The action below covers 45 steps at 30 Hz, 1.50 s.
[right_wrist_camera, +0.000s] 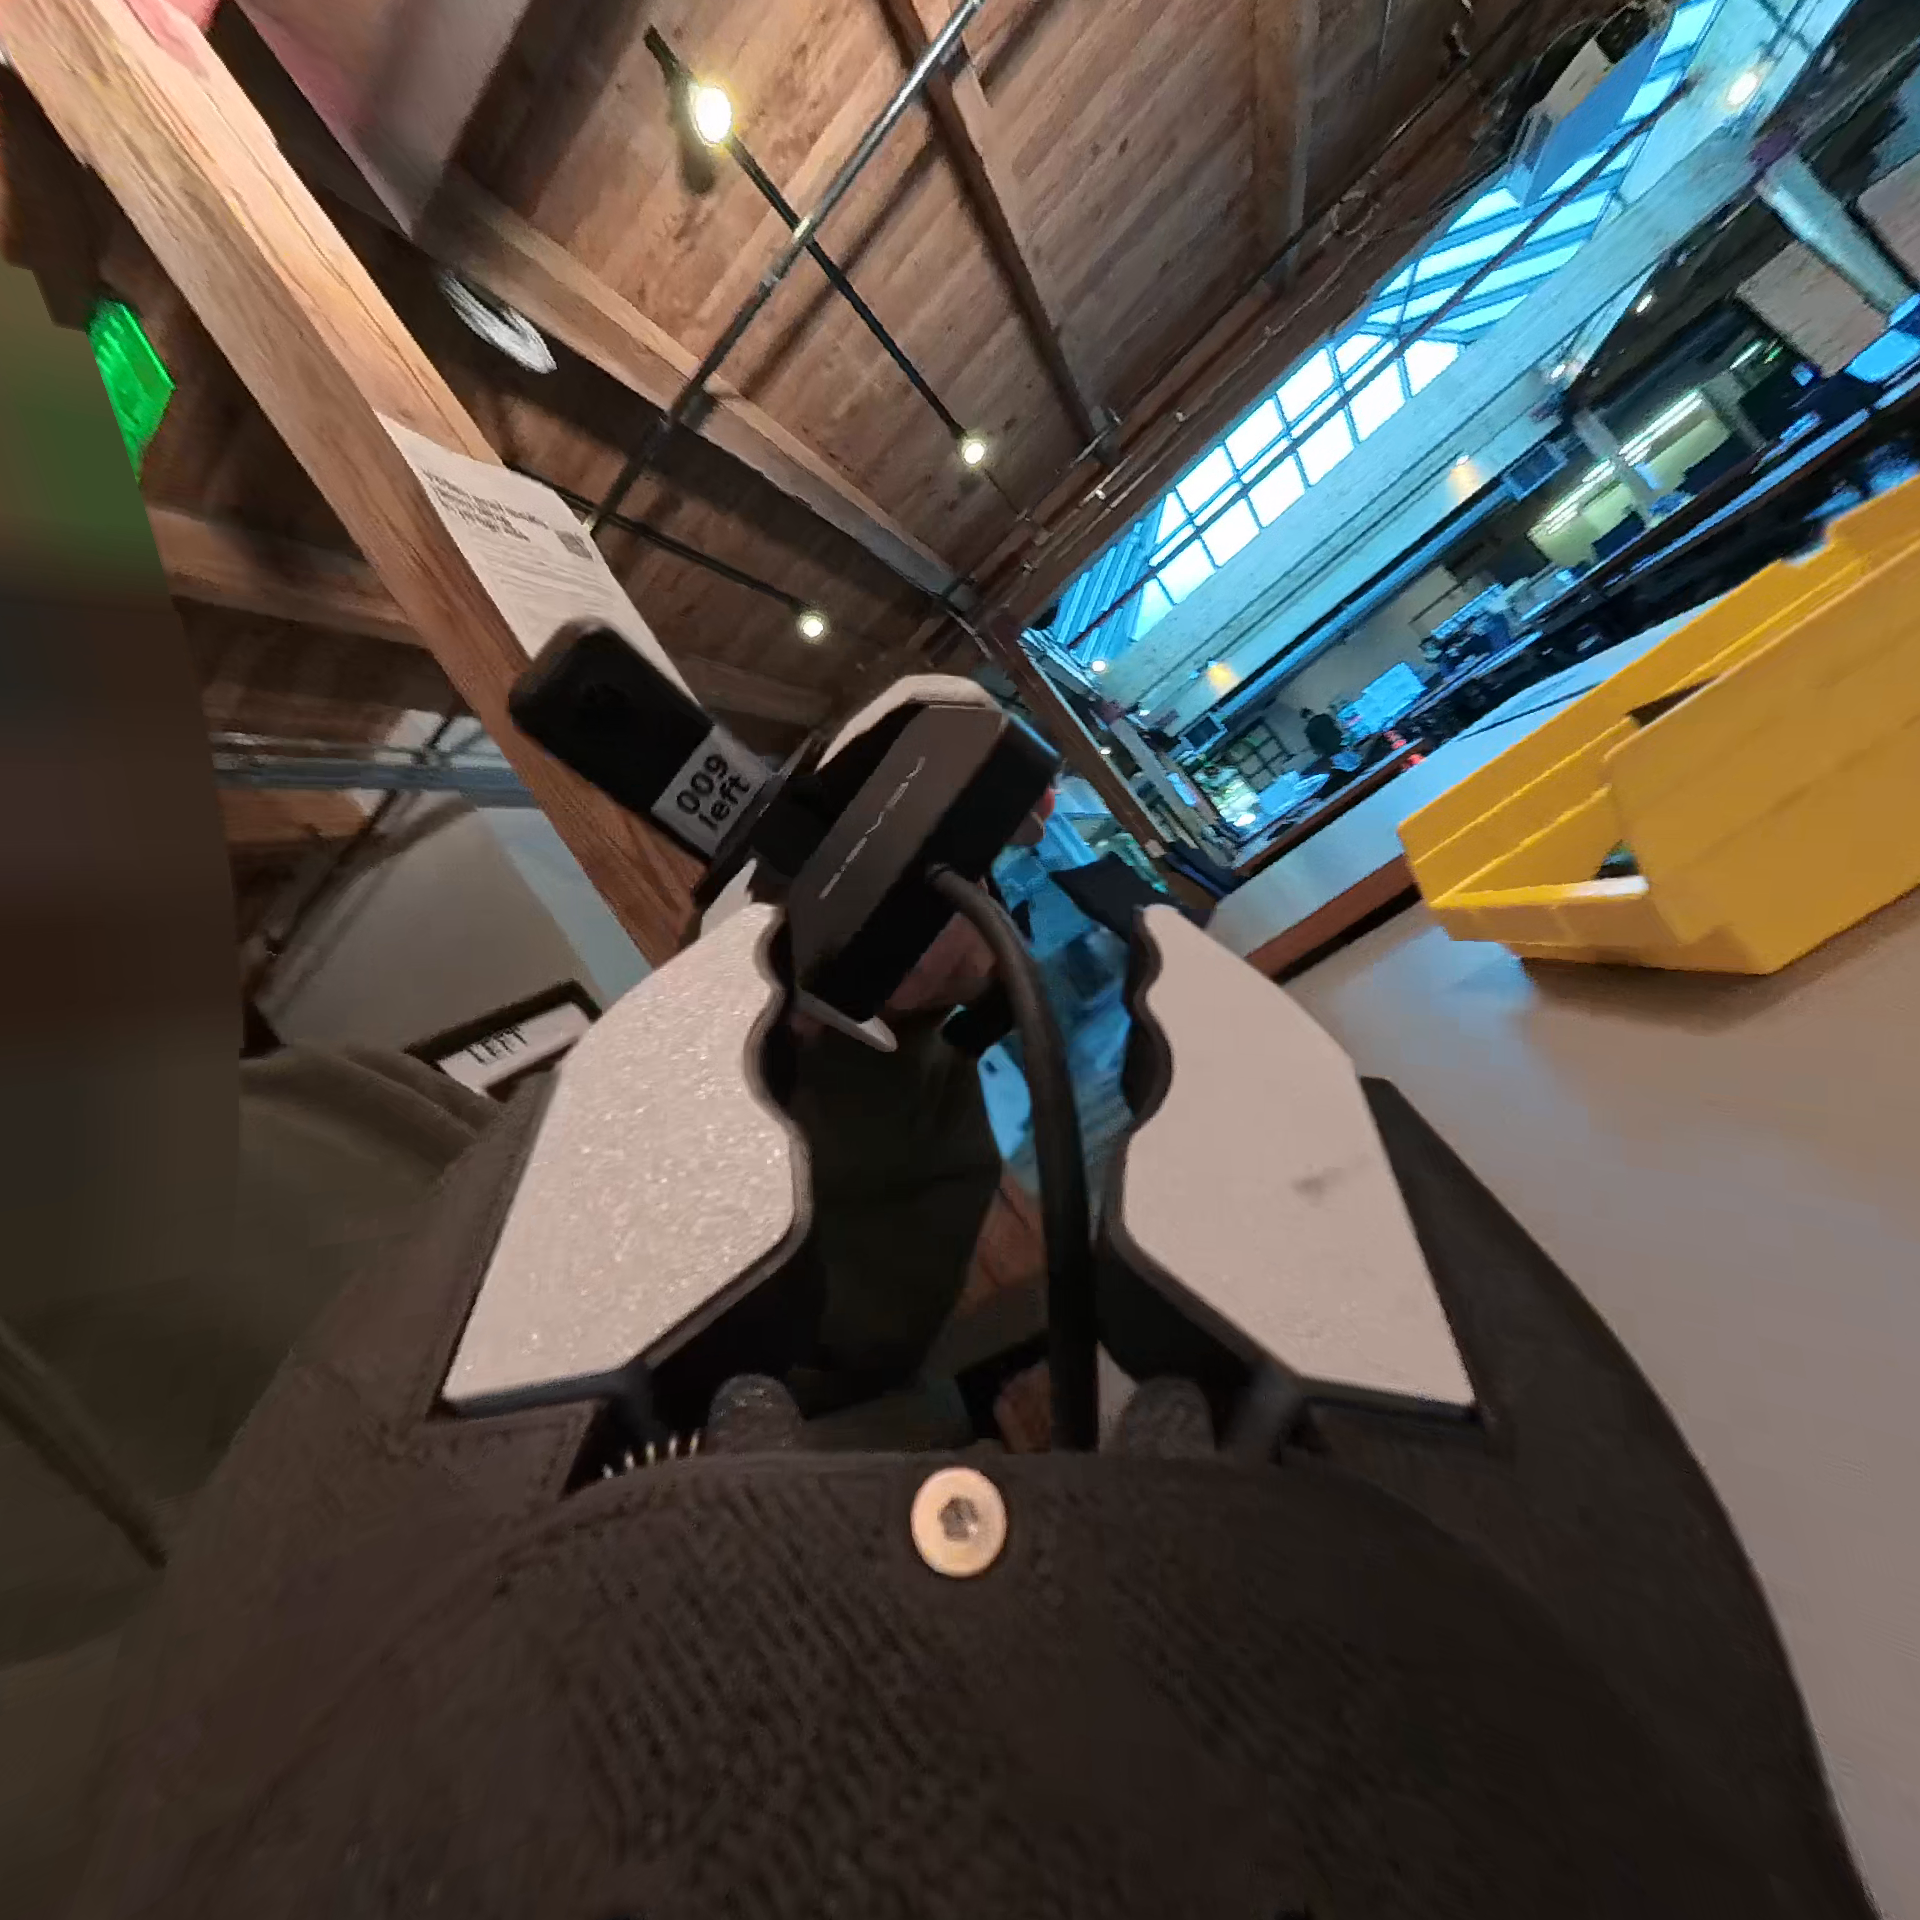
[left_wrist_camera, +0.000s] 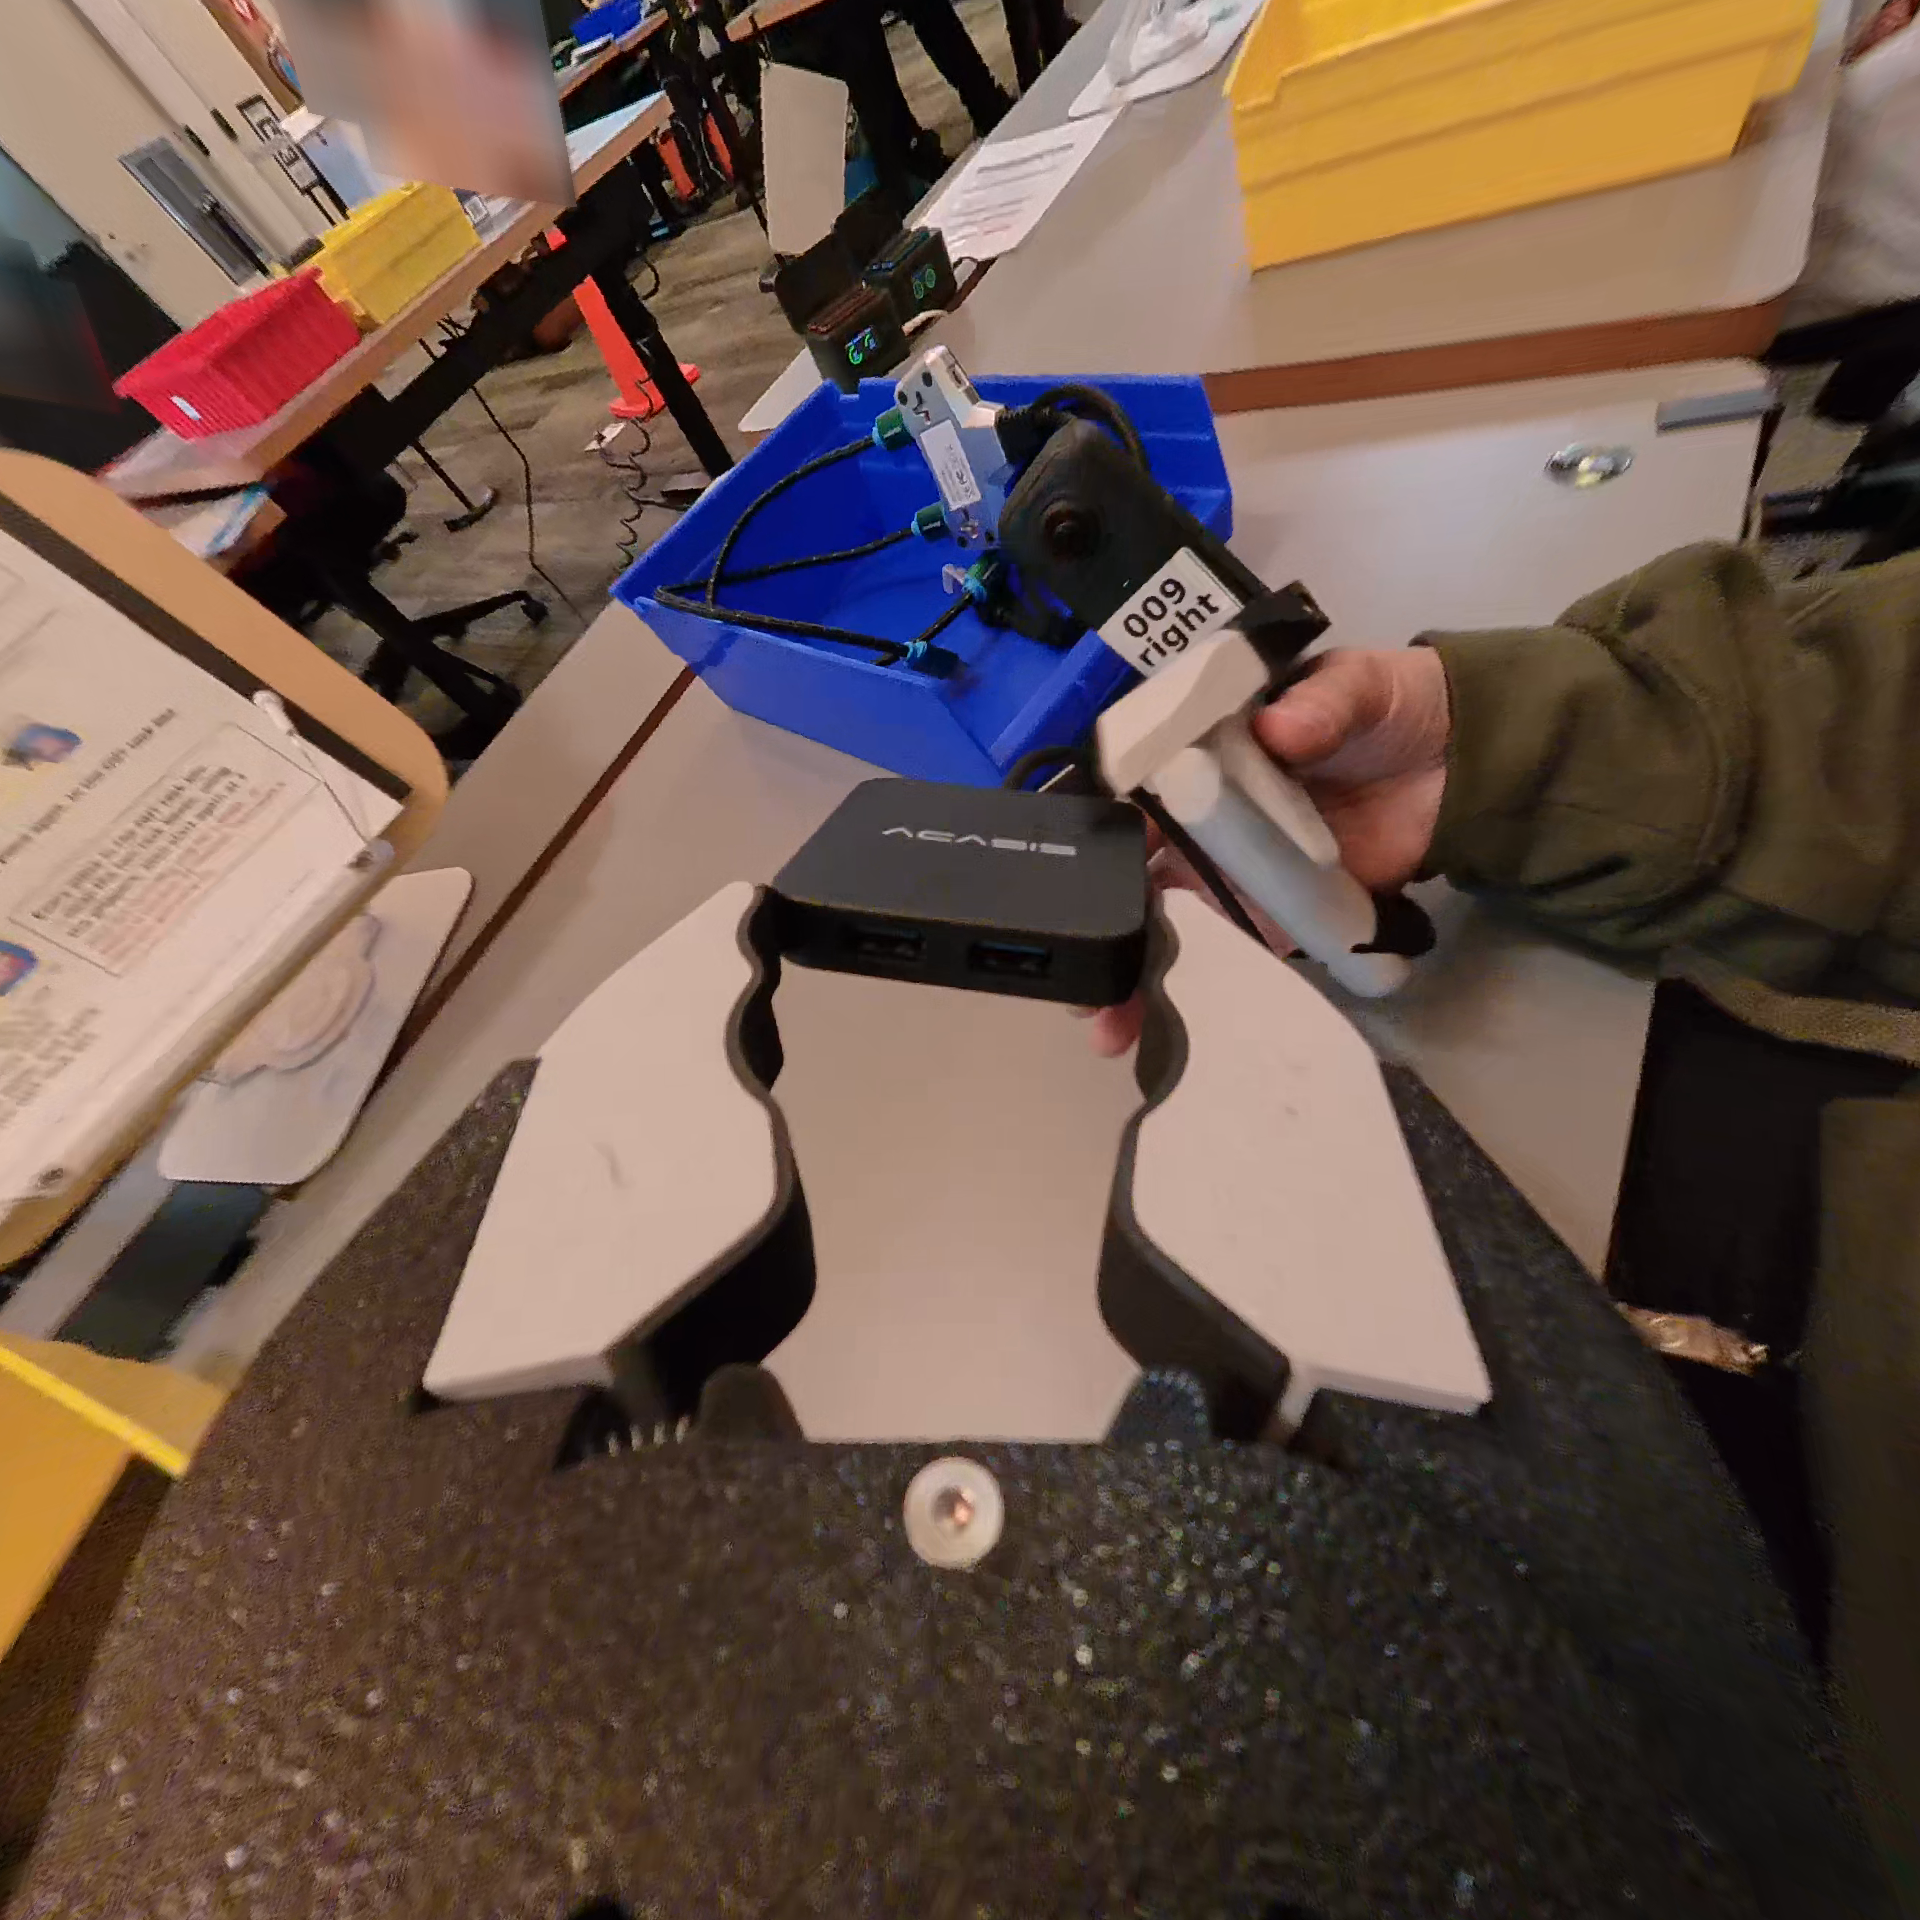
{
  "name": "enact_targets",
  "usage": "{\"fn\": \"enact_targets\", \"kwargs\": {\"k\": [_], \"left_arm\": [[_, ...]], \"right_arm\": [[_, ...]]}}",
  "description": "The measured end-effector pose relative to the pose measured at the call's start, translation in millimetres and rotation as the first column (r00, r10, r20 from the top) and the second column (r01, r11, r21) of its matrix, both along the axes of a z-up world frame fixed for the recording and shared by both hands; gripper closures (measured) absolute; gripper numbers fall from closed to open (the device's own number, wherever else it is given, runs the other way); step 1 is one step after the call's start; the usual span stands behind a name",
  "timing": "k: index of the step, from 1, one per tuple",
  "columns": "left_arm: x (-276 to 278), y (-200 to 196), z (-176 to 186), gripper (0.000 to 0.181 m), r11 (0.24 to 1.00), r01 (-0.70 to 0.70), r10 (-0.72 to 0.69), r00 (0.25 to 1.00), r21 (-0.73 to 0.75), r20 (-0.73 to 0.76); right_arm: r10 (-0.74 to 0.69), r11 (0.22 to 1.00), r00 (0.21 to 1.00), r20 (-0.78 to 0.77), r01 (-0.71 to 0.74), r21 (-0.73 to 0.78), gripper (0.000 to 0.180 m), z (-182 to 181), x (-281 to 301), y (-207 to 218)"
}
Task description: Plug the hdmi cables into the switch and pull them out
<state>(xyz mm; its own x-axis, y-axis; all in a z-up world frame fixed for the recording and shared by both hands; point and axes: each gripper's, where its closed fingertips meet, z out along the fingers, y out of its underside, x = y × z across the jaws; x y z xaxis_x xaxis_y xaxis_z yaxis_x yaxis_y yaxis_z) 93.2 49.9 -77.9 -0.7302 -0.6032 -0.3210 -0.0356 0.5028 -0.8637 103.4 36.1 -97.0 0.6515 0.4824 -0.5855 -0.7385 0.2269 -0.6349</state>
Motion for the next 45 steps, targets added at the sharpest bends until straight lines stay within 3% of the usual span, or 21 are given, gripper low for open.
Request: {"fn": "enact_targets", "kwargs": {"k": [3,8,13,18,20,25,33,35,37,40,43,45], "left_arm": [[-1,4,1,0.114,0.988,0.028,-0.038,0.997,-0.155,-0.063],[-10,7,4,0.114,0.916,0.102,-0.172,0.974,-0.388,-0.148],[-15,5,5,0.115,0.887,0.155,-0.221,0.970,-0.434,-0.105],[-16,2,7,0.115,0.868,0.162,-0.230,0.969,-0.469,-0.090],[-18,1,7,0.115,0.859,0.173,-0.245,0.965,-0.482,-0.090],[-20,0,7,0.115,0.867,0.204,-0.252,0.967,-0.454,-0.046],[-23,-2,-1,0.114,0.889,0.218,-0.256,0.966,-0.402,-0.041],[-31,-4,4,0.111,0.856,0.250,-0.318,0.945,-0.452,-0.080],[-25,3,11,0.099,0.825,0.156,-0.297,0.938,-0.543,-0.181],[-12,15,5,0.101,0.780,-0.046,-0.291,0.856,-0.624,-0.428],[-23,8,-8,0.108,0.734,-0.140,-0.450,0.633,-0.665,-0.630],[-27,2,-17,0.125,0.712,-0.190,-0.513,0.516,-0.676,-0.686]], "right_arm": [[-0.086,0.996,0.988,0.131,0.086,0.003,0.099,7,-4,-4],[-0.211,0.974,0.912,0.351,0.225,0.001,0.087,13,-9,-8],[-0.290,0.942,0.825,0.486,0.335,-0.006,0.087,17,-11,-2],[-0.299,0.896,0.668,0.682,0.442,-0.040,0.090,6,-17,11],[-0.294,0.895,0.617,0.730,0.446,-0.017,0.109,6,-22,12],[-0.304,0.926,0.695,0.652,0.375,0.031,0.108,18,-28,7],[-0.276,0.932,0.673,0.686,0.363,0.019,0.113,10,-29,8],[-0.245,0.948,0.680,0.691,0.317,0.025,0.113,10,-34,3],[-0.257,0.942,0.671,0.695,0.334,0.026,0.113,9,-29,-2],[-0.268,0.927,0.615,0.742,0.374,0.026,0.113,5,-24,-7],[-0.240,0.918,0.527,0.816,0.395,0.015,0.113,-3,-25,-9],[-0.203,0.923,0.488,0.849,0.385,-0.001,0.113,-9,-30,-9]]}}
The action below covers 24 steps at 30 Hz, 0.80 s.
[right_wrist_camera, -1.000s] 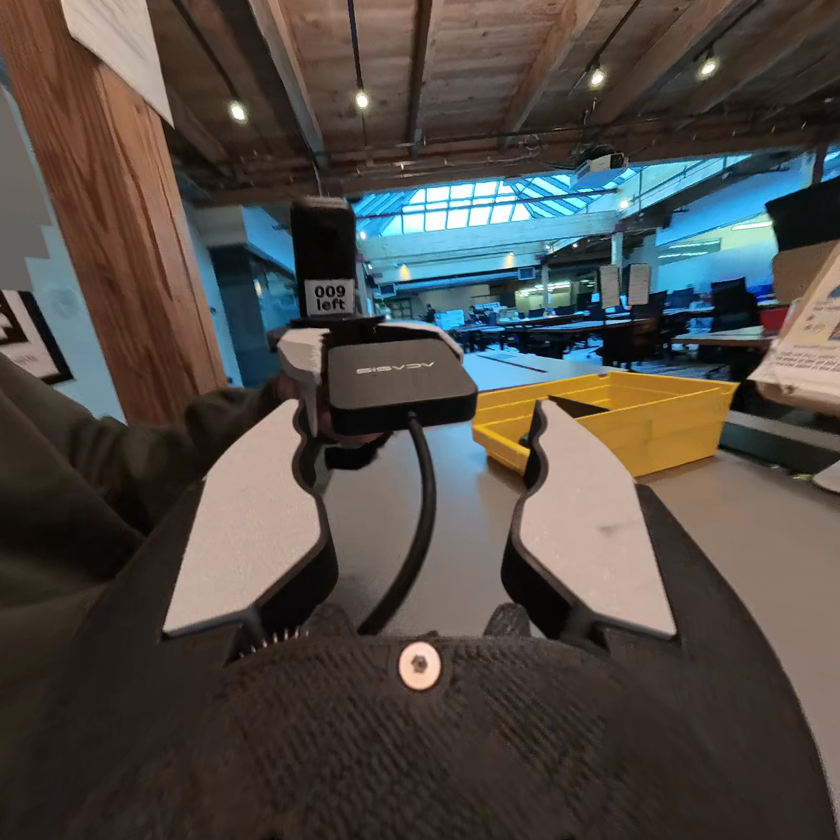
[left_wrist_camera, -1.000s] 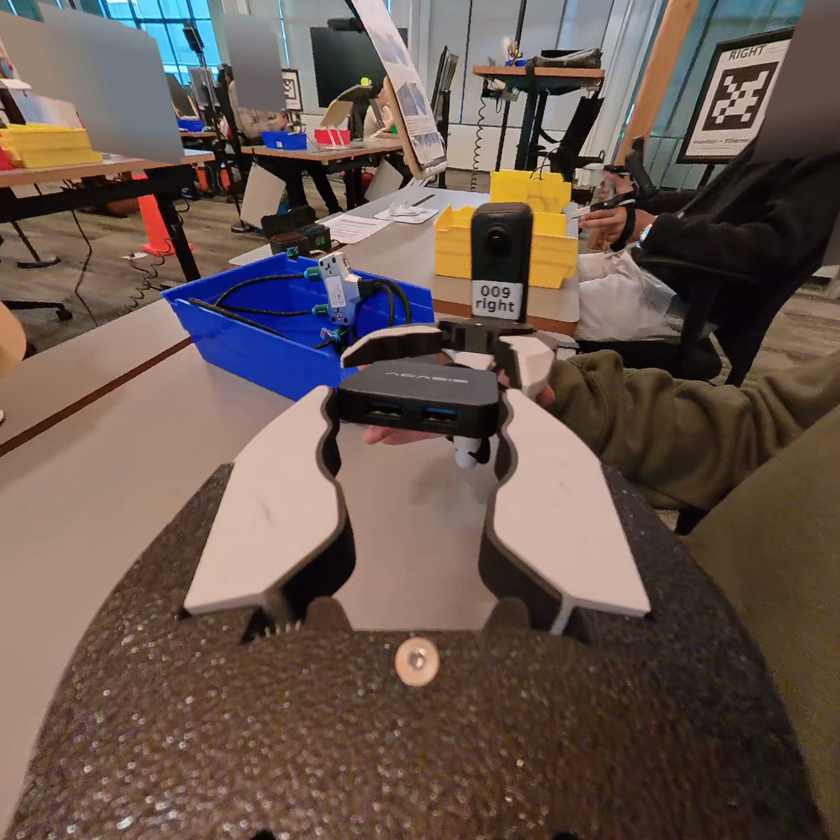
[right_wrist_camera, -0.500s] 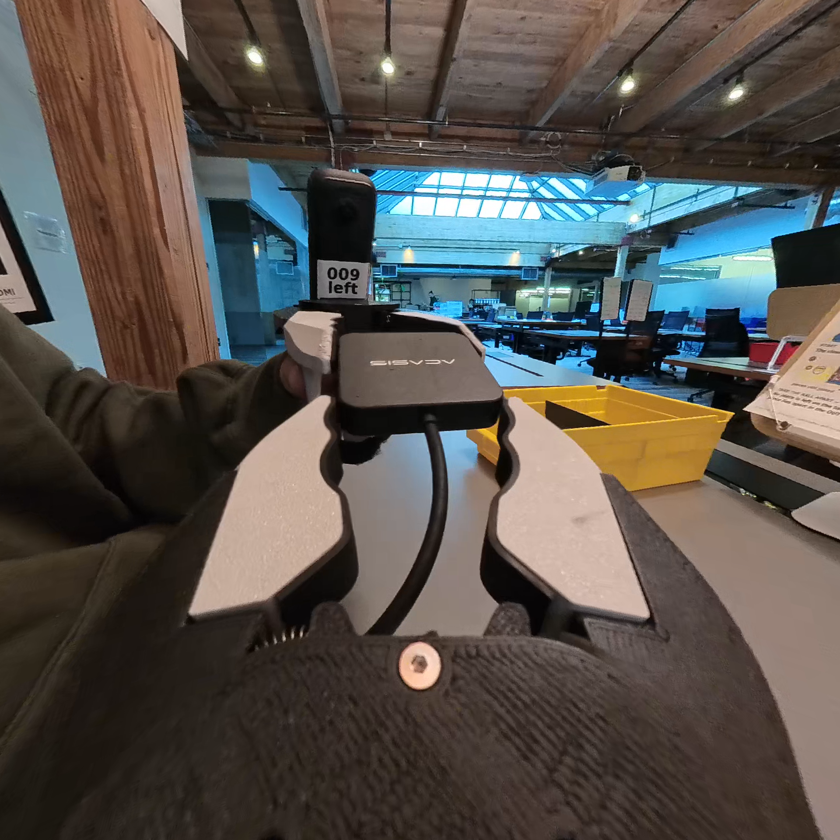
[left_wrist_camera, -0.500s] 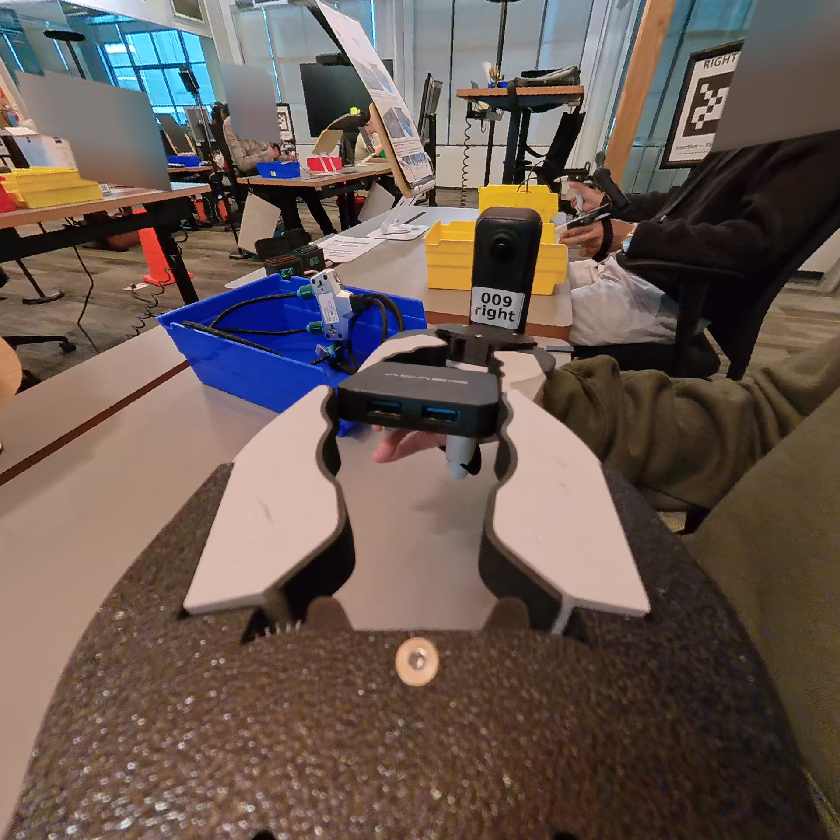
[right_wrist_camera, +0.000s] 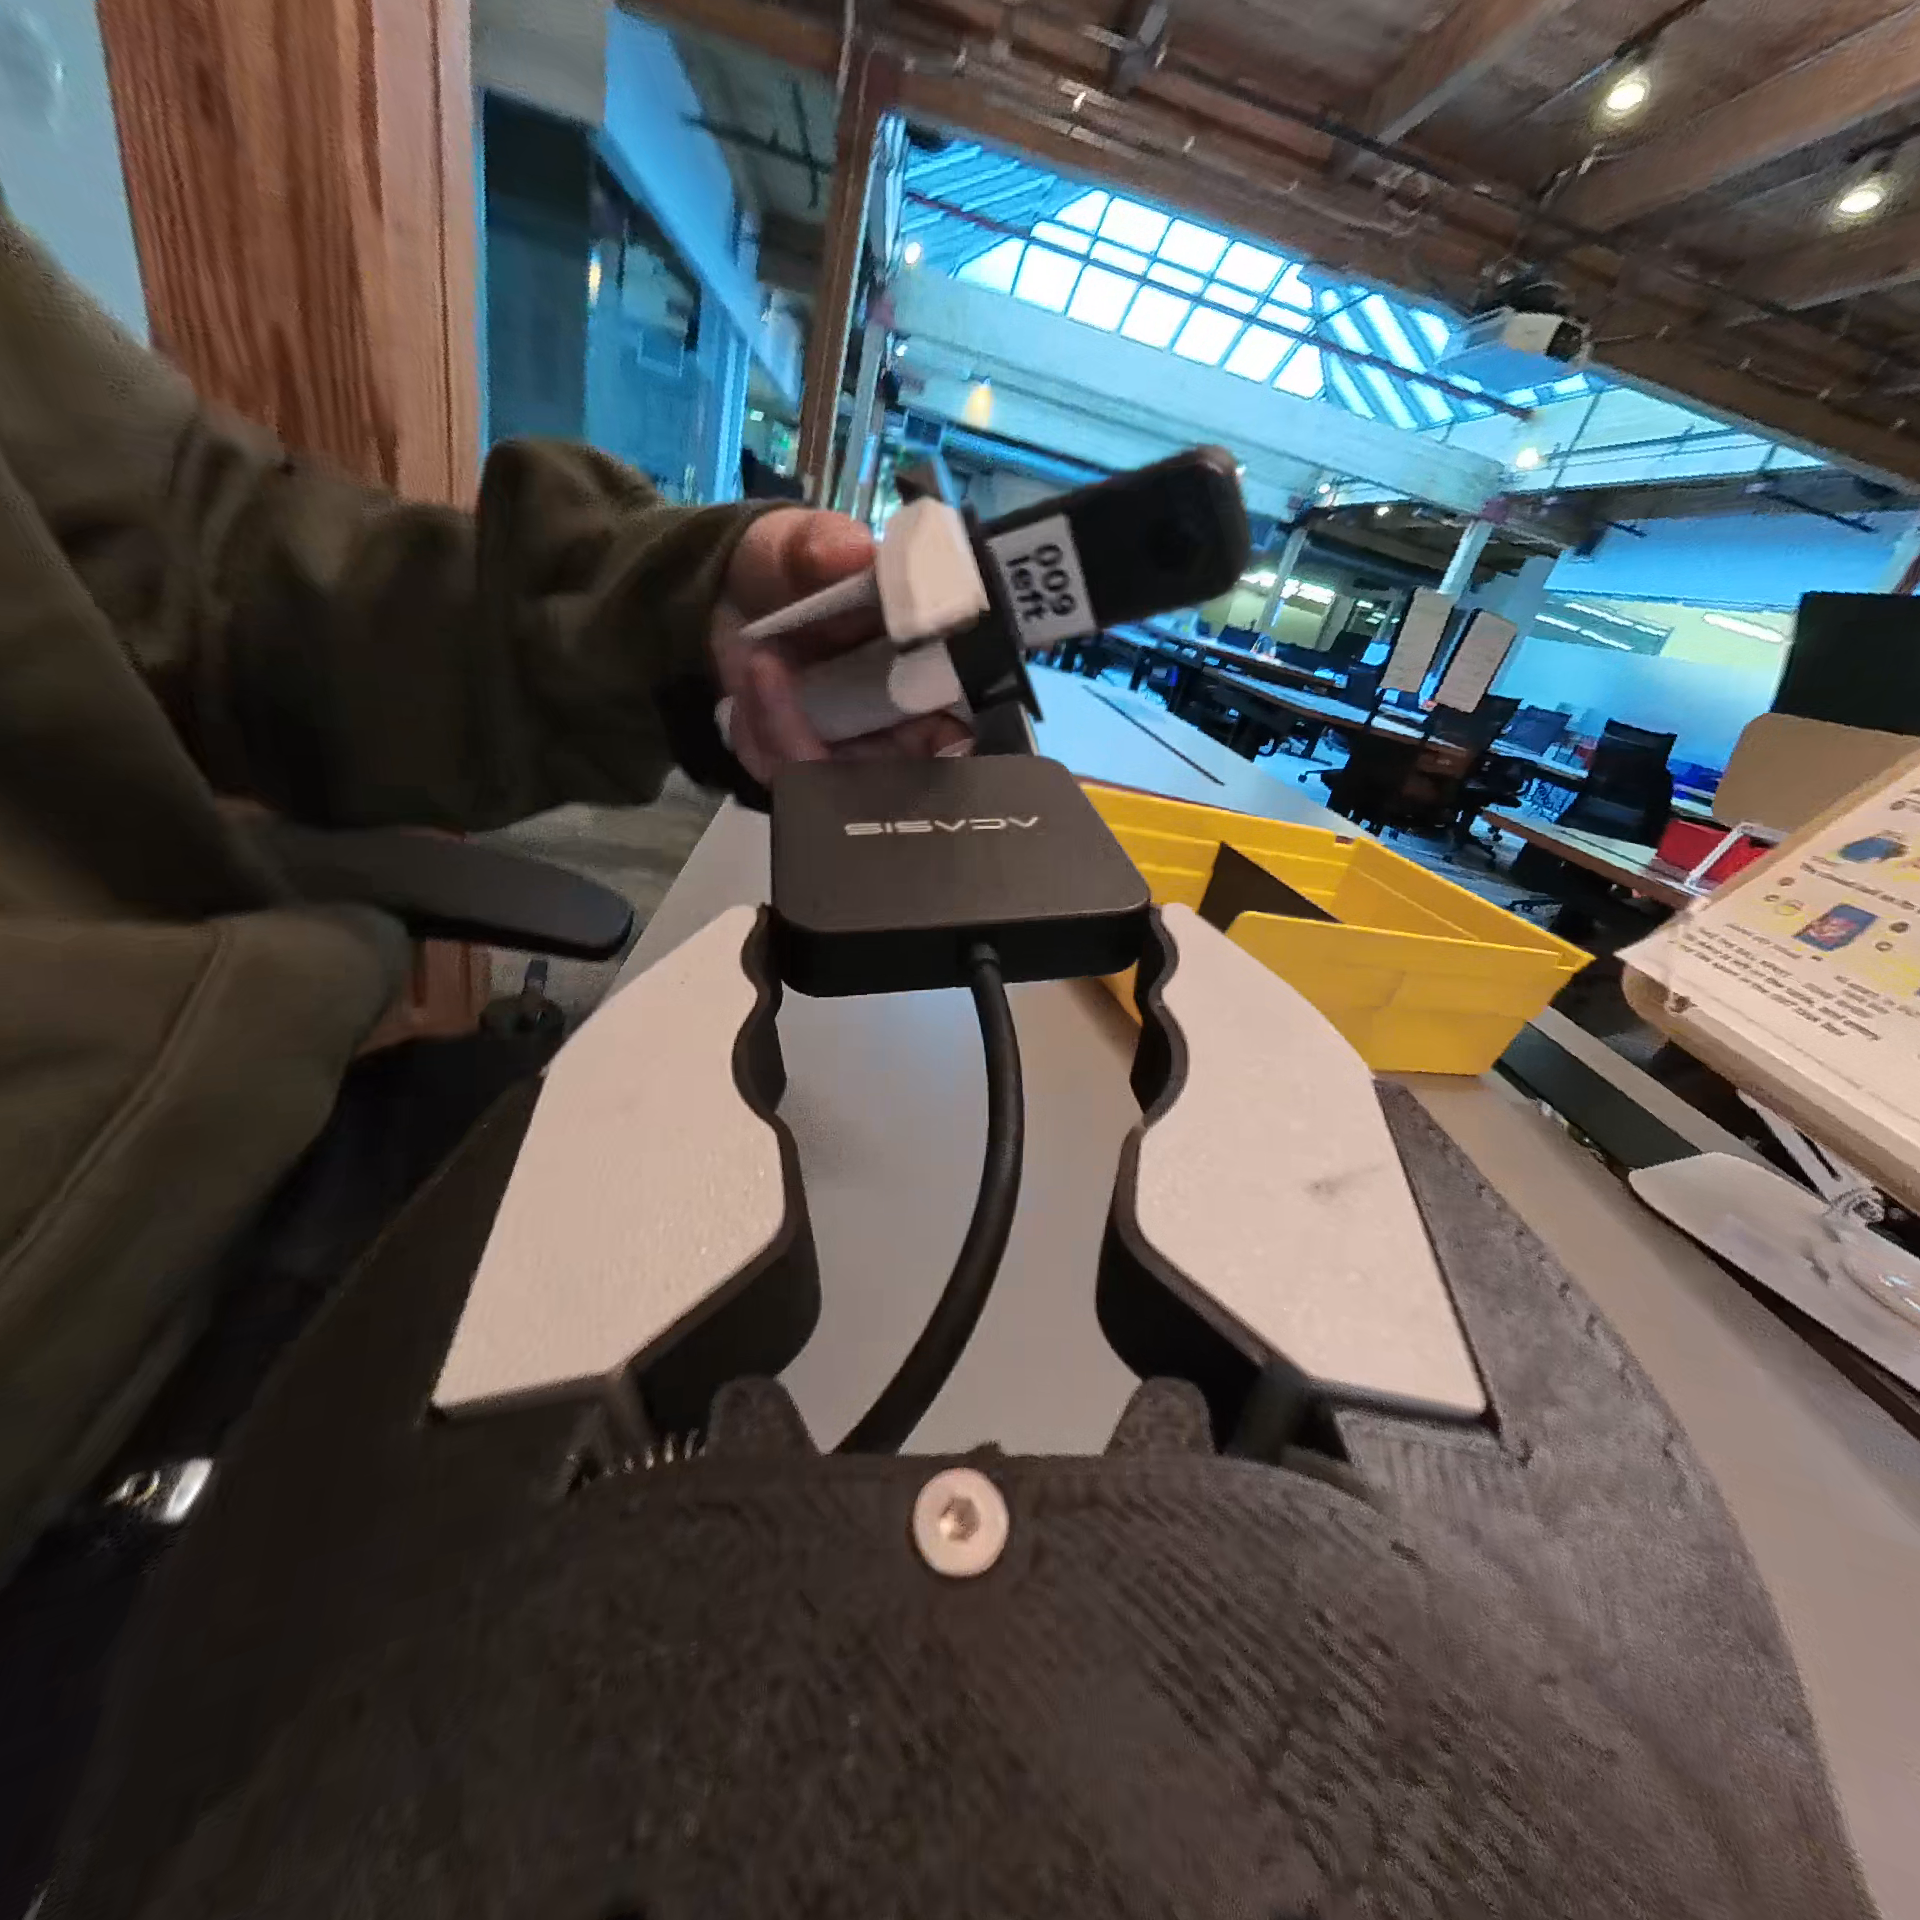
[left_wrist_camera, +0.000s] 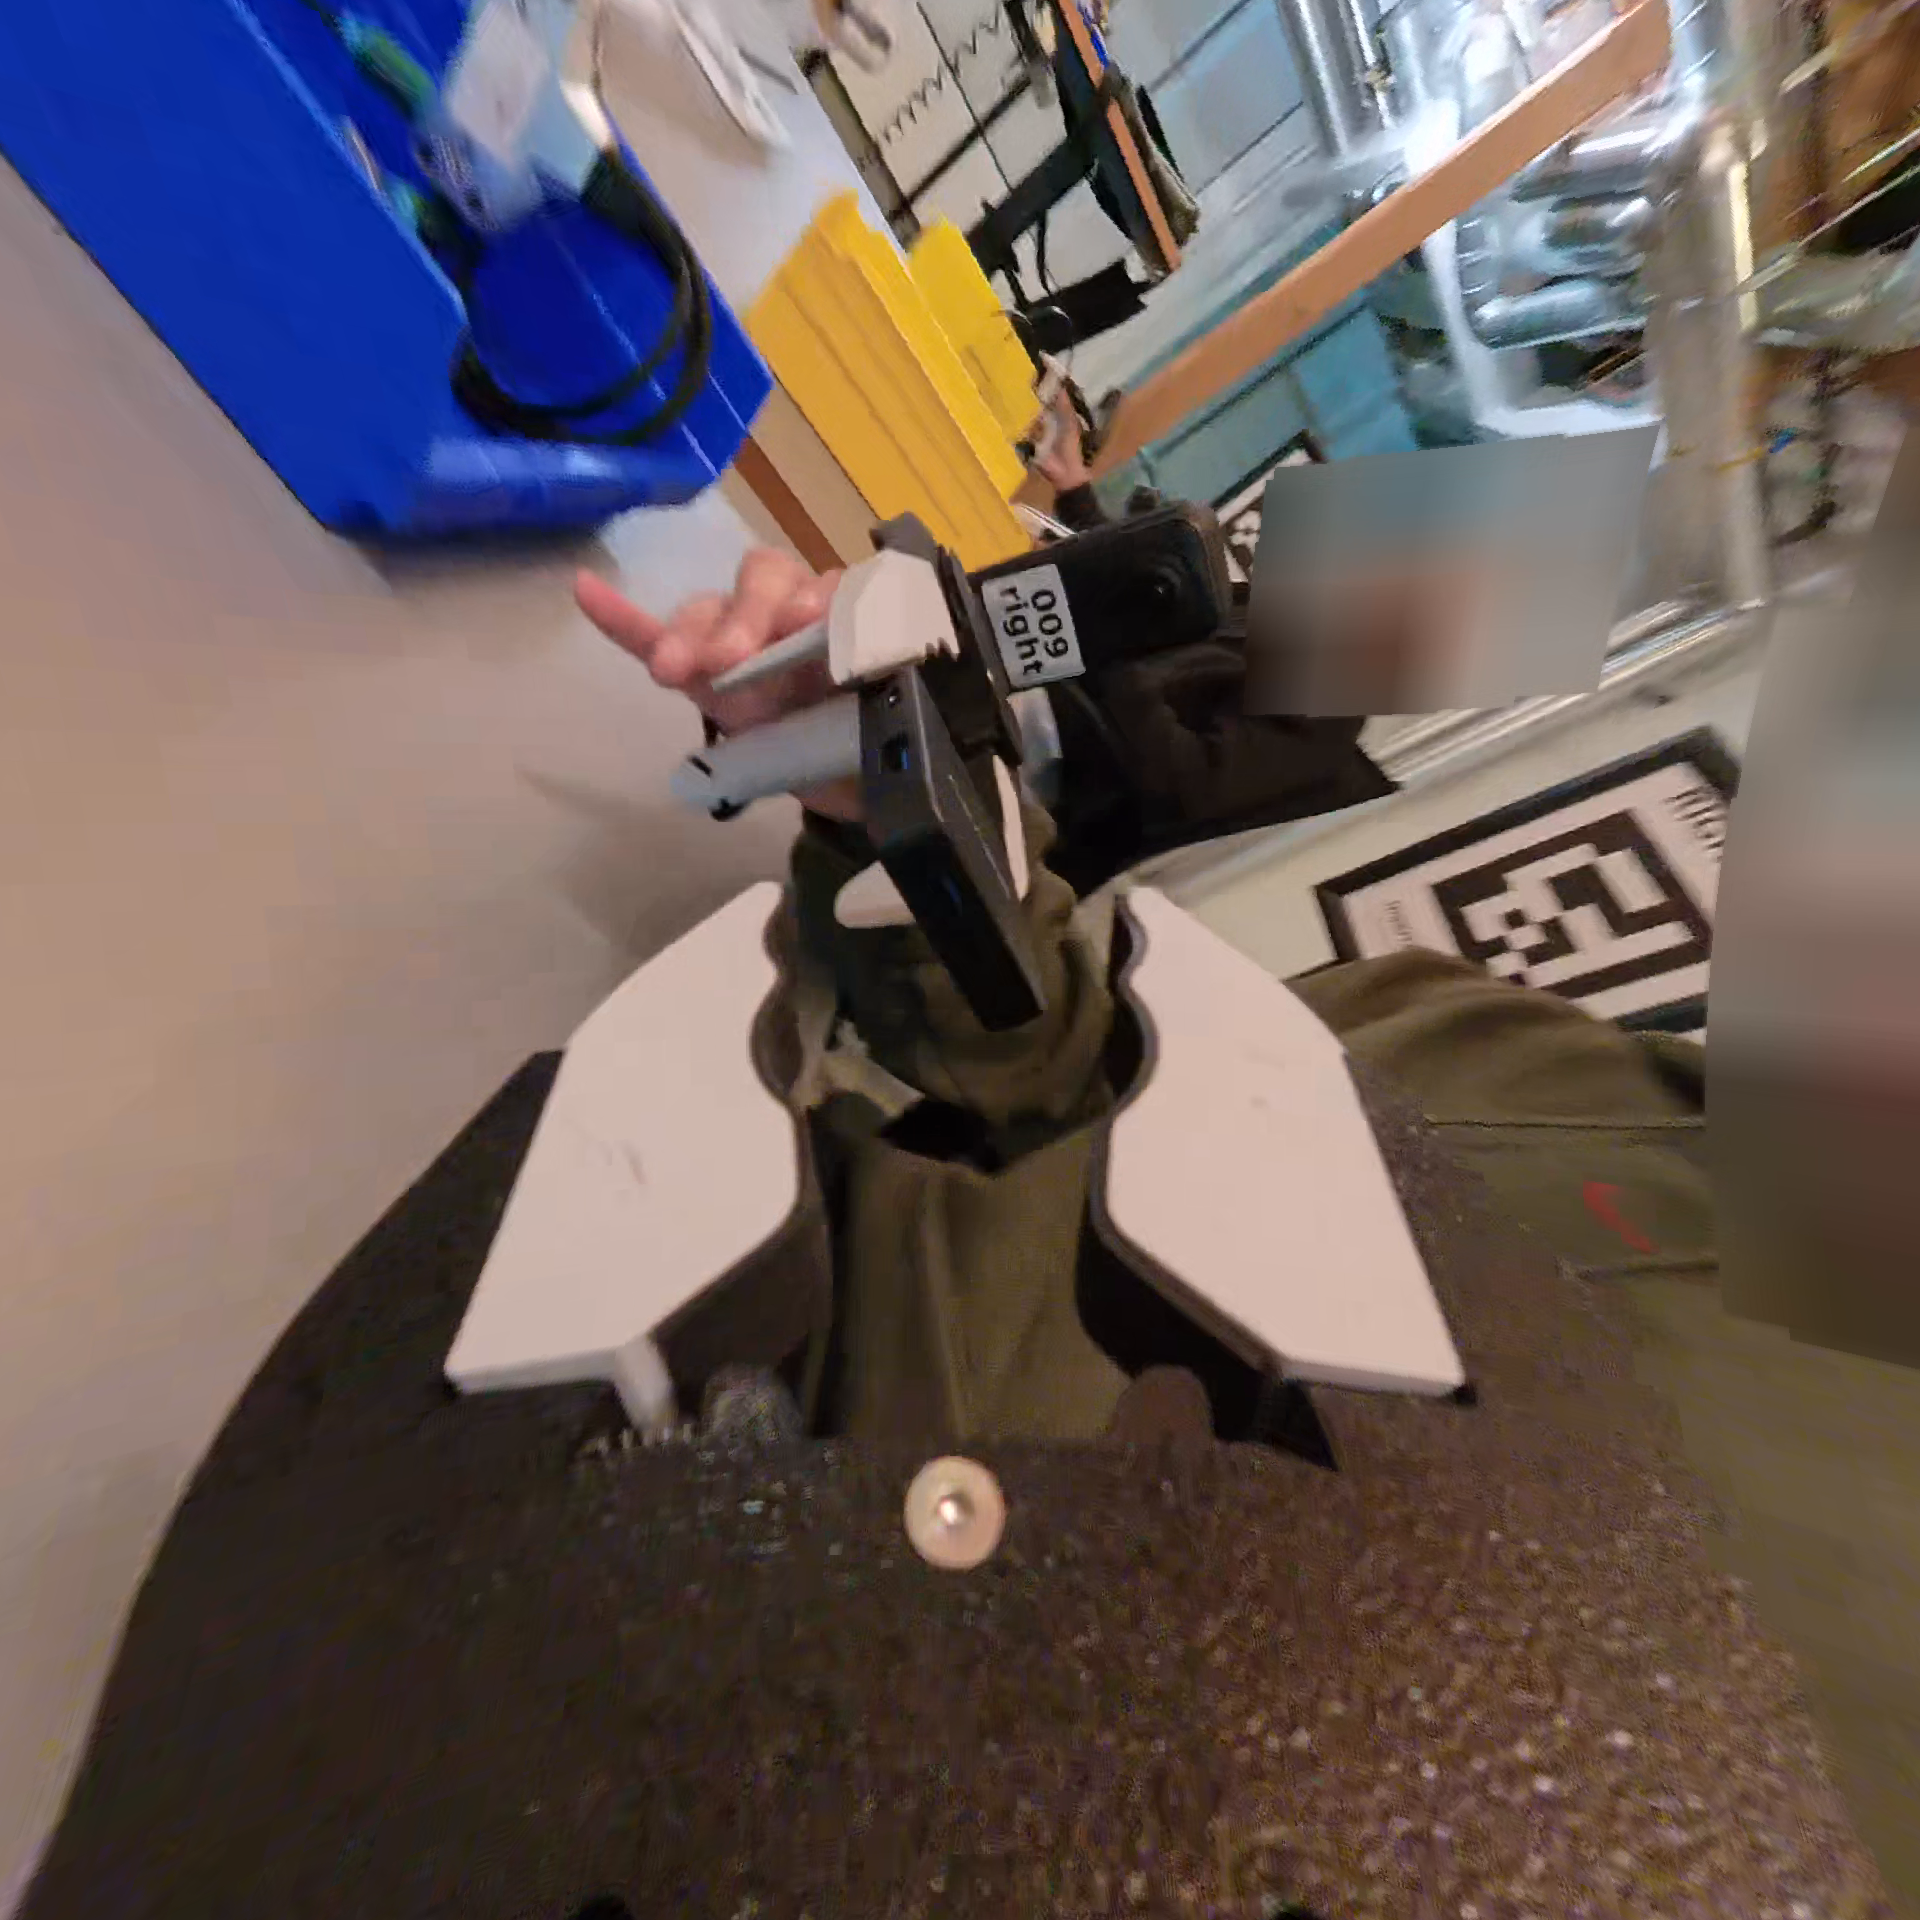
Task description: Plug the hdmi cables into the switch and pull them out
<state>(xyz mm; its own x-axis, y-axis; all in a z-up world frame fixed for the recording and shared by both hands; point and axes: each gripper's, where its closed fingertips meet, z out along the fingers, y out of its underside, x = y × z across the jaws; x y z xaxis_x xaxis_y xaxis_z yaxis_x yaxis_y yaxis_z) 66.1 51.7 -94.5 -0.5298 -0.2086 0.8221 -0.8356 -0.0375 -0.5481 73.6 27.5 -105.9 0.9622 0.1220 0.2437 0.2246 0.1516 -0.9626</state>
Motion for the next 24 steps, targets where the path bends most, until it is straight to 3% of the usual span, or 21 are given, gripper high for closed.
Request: {"fn": "enact_targets", "kwargs": {"k": [4,8,13,16,19,21,24], "left_arm": [[-3,-11,-18,0.132,0.997,0.072,-0.076,0.988,-0.032,-0.132],[-2,-14,-28,0.134,0.995,0.096,-0.098,0.985,-0.025,-0.143],[28,-1,-27,0.134,0.990,-0.138,0.138,0.990,-0.038,-0.002],[36,0,-16,0.135,0.967,-0.203,0.205,0.979,-0.152,-0.002],[42,-1,-9,0.148,0.938,-0.234,0.235,0.972,-0.258,-0.027],[45,-1,-11,0.166,0.929,-0.242,0.242,0.970,-0.282,-0.035],[47,8,-20,0.167,0.941,-0.210,0.198,0.977,-0.264,-0.075]], "right_arm": [[0.016,0.999,0.999,-0.042,-0.018,-0.051,0.113,-9,-1,6],[-0.049,0.997,0.995,-0.083,0.044,-0.057,0.113,-15,13,9],[-0.305,0.950,0.950,0.060,0.308,-0.043,0.113,-7,43,7],[-0.463,0.885,0.876,0.135,0.466,0.015,0.113,0,57,10],[-0.477,0.875,0.860,0.183,0.485,0.001,0.113,-4,52,23],[-0.520,0.851,0.834,0.185,0.524,0.032,0.114,-1,53,28],[-0.479,0.870,0.861,0.169,0.491,-0.038,0.114,-9,50,31]]}}
